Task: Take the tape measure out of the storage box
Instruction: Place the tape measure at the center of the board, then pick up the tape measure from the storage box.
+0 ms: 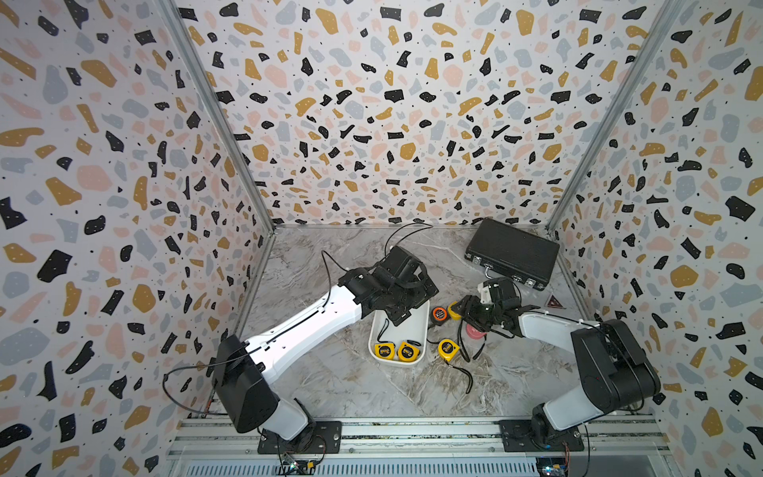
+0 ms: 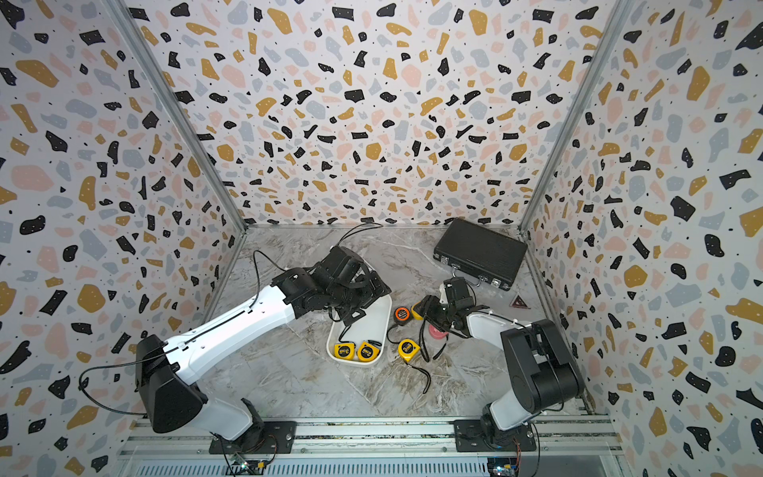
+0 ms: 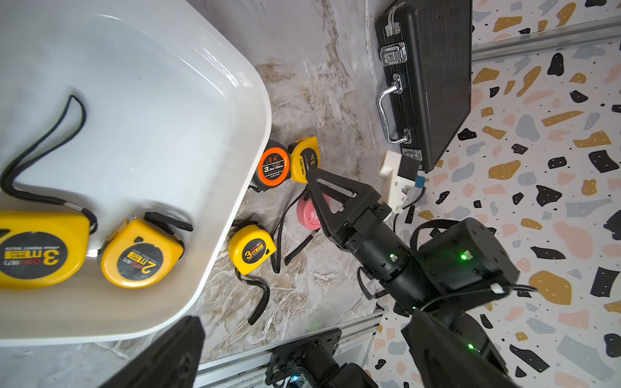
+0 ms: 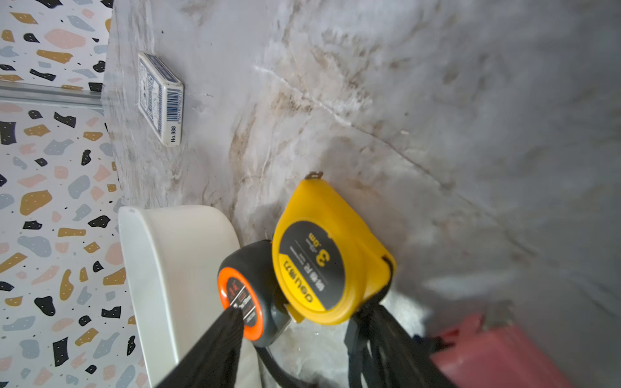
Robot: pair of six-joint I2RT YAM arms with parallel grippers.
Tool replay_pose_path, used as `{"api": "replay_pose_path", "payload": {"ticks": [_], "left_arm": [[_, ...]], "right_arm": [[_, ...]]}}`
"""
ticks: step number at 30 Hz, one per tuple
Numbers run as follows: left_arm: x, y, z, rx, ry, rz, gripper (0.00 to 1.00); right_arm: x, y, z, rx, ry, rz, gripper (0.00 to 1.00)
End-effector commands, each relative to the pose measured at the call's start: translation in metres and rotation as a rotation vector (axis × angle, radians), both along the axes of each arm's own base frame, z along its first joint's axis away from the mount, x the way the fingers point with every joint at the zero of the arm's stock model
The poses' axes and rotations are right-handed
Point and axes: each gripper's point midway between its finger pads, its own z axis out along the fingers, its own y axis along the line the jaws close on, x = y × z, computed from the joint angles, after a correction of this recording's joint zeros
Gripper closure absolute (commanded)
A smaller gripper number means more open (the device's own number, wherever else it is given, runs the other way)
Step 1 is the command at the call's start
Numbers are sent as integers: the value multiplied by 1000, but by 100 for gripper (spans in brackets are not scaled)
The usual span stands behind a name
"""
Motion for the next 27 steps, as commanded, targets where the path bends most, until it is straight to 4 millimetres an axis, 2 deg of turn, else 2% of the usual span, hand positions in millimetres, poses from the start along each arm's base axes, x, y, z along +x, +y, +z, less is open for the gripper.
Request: {"api": "replay_pose_path", "payload": {"ticks": [1, 12, 19, 27], "left_arm": [[-2, 13, 0, 71, -30, -35, 0], [-22, 39, -59, 343, 62, -240, 0], [-32, 39, -91, 406, 83, -420, 1], [-41, 47, -123, 518, 98, -609, 8]], "right_arm": [[2, -5, 25, -36, -49, 14, 30], [-23, -12, 54, -47, -53, 34, 22], [-42, -14, 67, -27, -50, 54, 19], [-62, -19, 72, -24, -32, 62, 18]]}}
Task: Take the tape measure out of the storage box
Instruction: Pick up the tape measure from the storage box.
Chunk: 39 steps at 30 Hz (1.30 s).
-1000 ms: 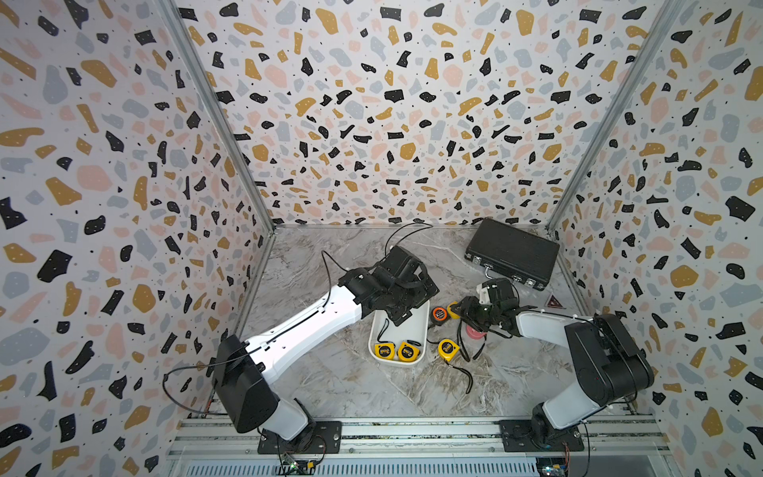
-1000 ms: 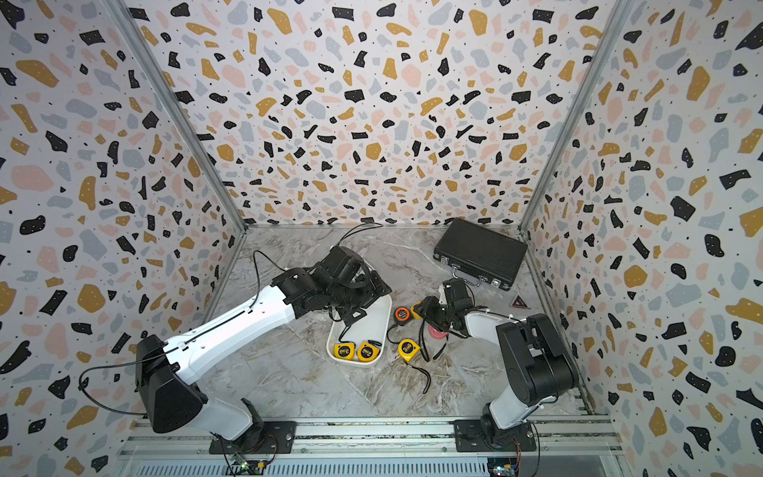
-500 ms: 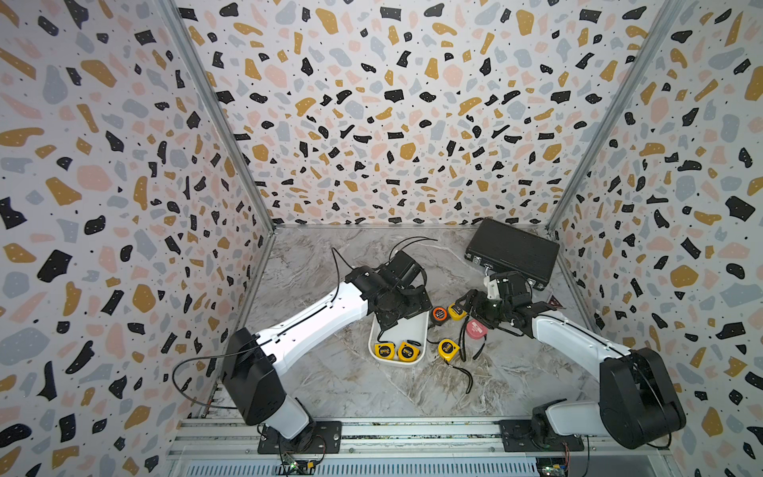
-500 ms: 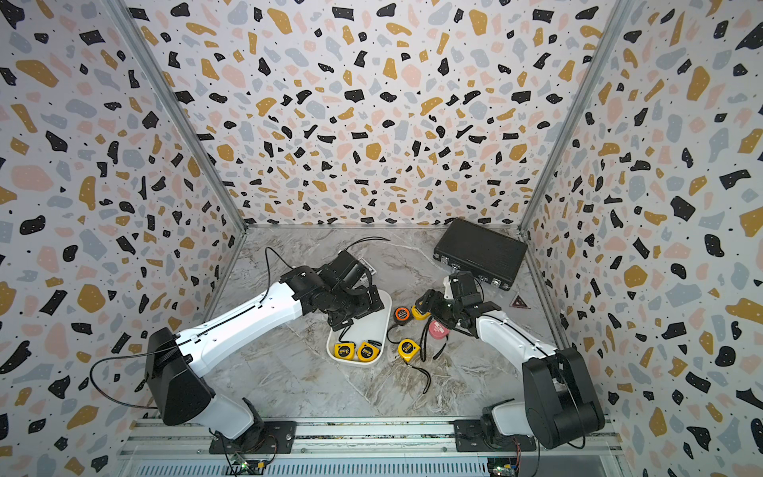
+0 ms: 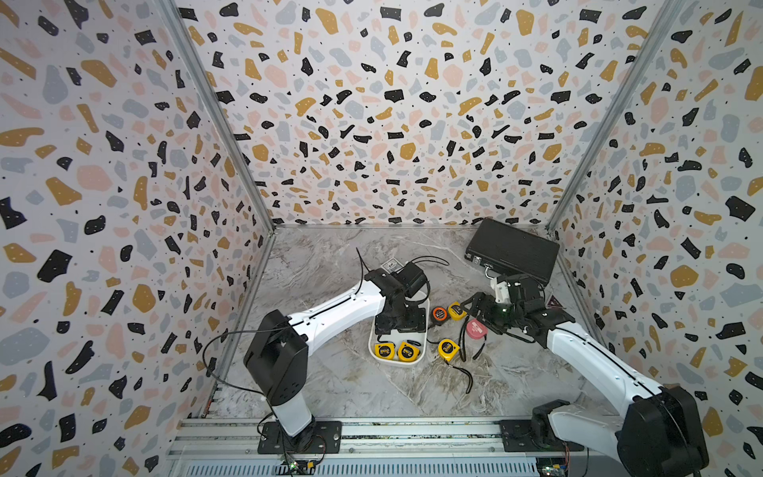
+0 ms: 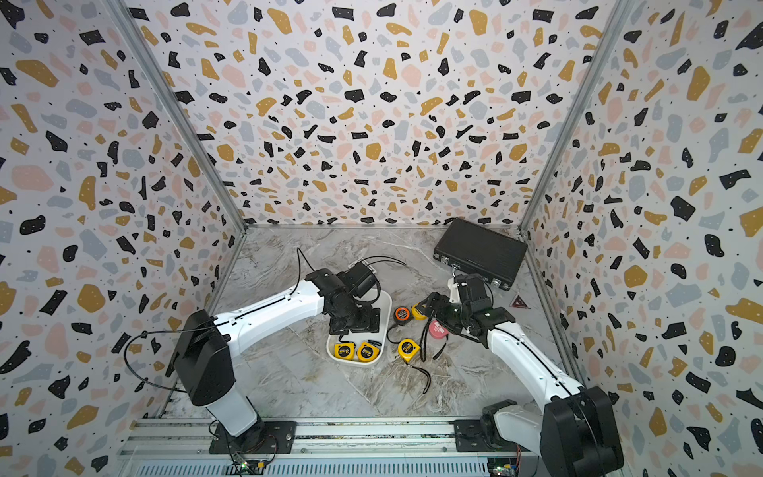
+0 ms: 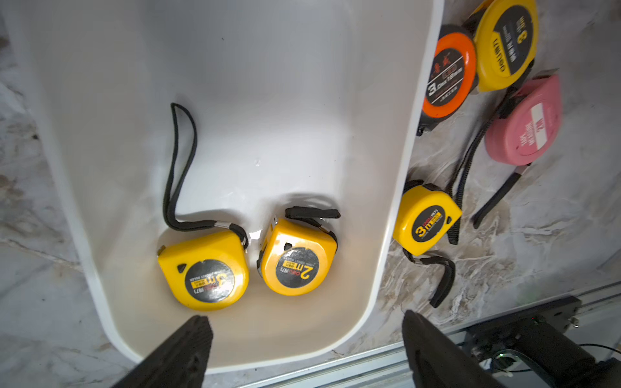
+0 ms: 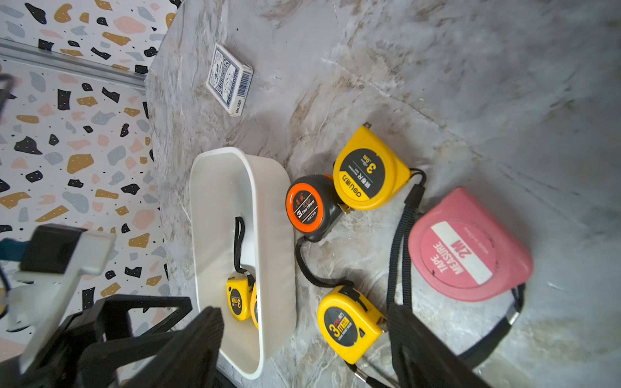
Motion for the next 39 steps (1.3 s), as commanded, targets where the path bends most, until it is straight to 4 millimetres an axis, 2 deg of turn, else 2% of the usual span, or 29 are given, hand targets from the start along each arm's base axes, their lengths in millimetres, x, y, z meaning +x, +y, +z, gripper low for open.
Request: {"api": "replay_pose_path", "payload": {"ticks": [1, 8, 16, 30, 39], "left_arm": [[-11, 10, -15, 62, 21, -115, 9], [-20, 13, -33, 111, 29, -177, 11], [-26, 3, -49, 115, 30, -219, 12], [-20, -1, -64, 157, 3, -272, 16], [-17, -12, -66, 151, -9, -303, 17]], "right_arm": [[-14, -4, -5, -13, 38, 10, 18], [-19, -6, -5, -17, 51, 11, 17], [-17, -6, -2, -19, 50, 8, 17], [-14, -6, 2, -19, 38, -1, 17], [-4, -3, 10, -8, 16, -3, 17]]}}
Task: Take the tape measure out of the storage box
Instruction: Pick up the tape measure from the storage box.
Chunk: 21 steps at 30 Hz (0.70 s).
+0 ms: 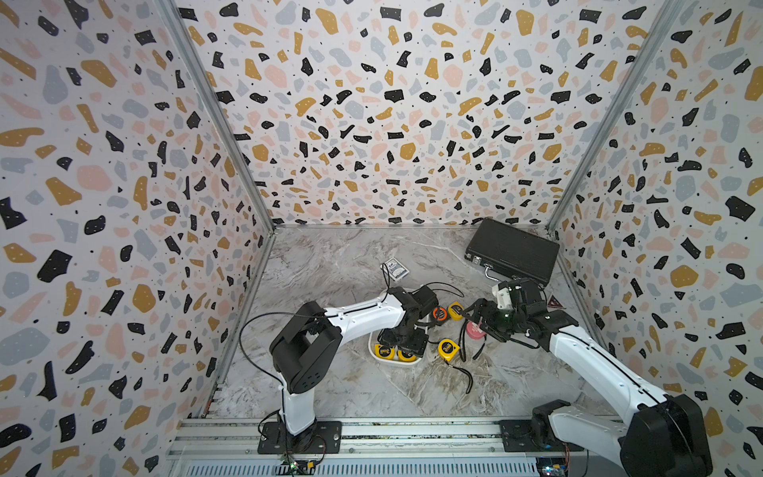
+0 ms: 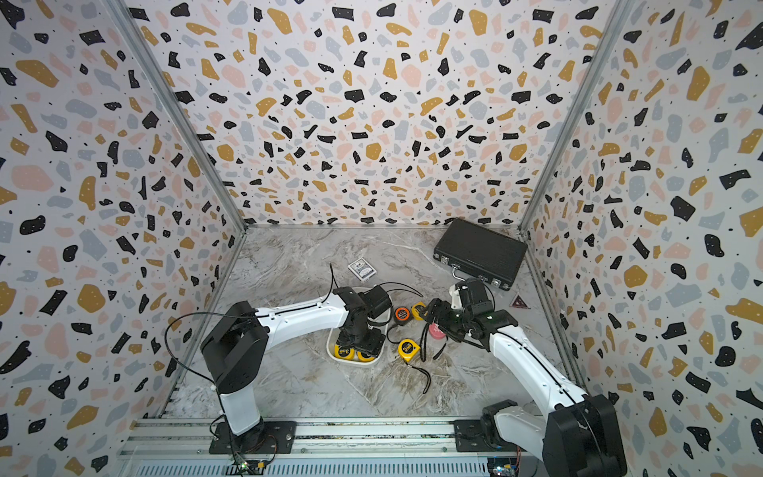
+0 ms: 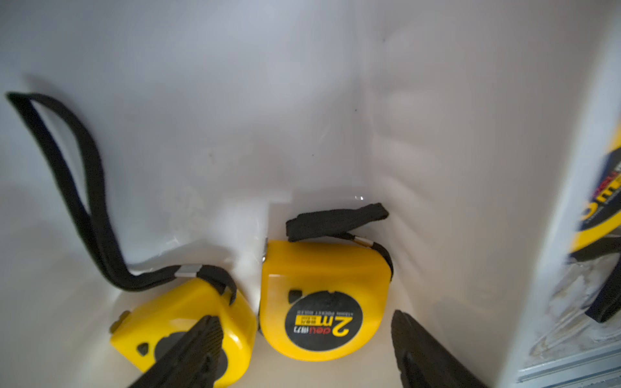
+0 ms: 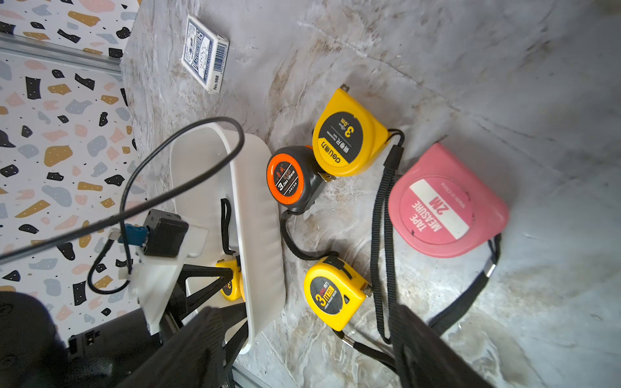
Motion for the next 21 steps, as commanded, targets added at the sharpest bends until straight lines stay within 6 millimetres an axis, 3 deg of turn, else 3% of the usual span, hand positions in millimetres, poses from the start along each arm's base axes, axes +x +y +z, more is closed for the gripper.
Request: {"api": "replay_pose_path", "payload": {"ticks": [1, 9, 21], "left_arm": [[5, -7, 1, 0, -19, -32, 17], [5, -11, -4, 11, -13, -48, 18], [7, -21, 11, -37, -37, -73, 24]], "right_arm": [[13, 2, 21, 12, -57, -4, 17], [20, 5, 28, 22, -75, -6, 17], [22, 6, 32, 34, -82, -12, 16]]}}
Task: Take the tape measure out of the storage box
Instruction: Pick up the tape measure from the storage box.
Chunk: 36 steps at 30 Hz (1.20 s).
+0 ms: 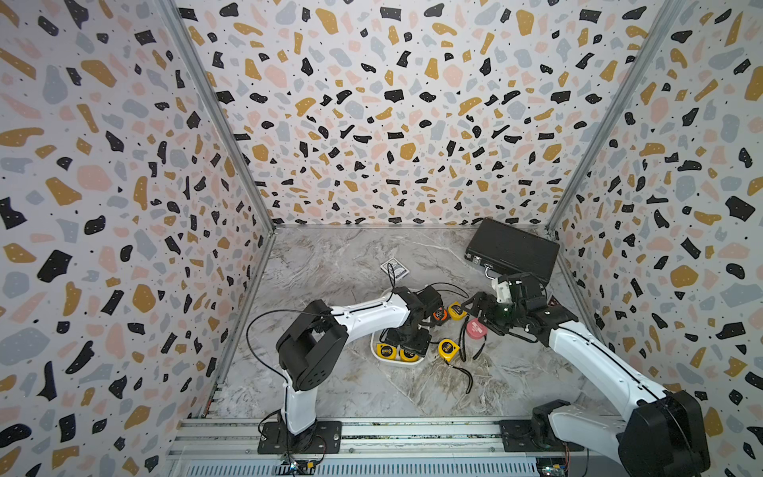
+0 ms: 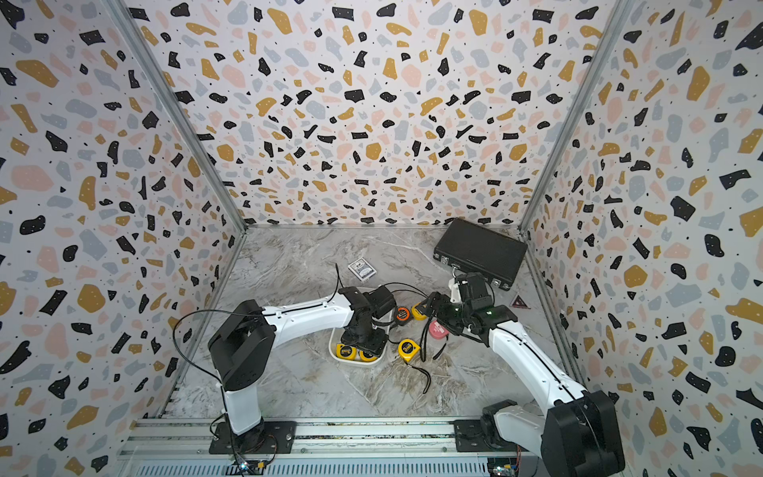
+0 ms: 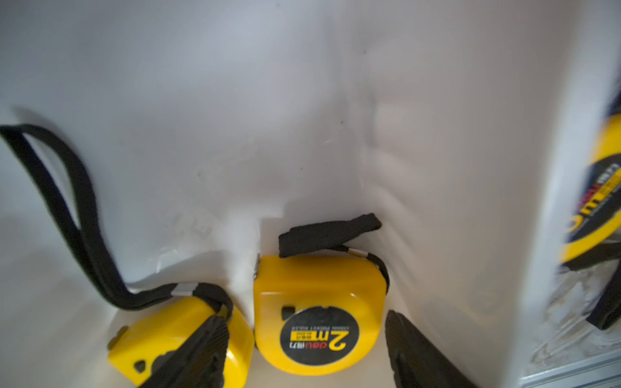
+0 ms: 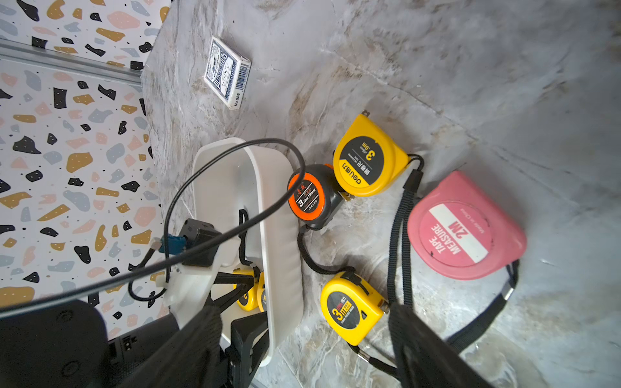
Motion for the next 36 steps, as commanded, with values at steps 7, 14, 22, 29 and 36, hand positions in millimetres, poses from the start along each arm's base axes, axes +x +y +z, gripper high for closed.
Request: {"api": "replay_pose_path", "payload": {"ticks": [7, 14, 22, 29, 36], "left_arm": [[0, -12, 6, -51, -14, -51, 27], [-3, -14, -6, -45, 13, -80, 27], [-5, -16, -18, -33, 44, -104, 30], [-1, -11, -17, -9, 18, -99, 32], [0, -10, -17, 6, 17, -94, 40]], "right_arm": [[10, 1, 18, 17, -43, -12, 17], [14, 2, 21, 19, -50, -18, 17], [22, 4, 26, 25, -64, -21, 16], [24, 5, 28, 28, -70, -25, 17], [24, 5, 28, 32, -73, -26, 17]]}}
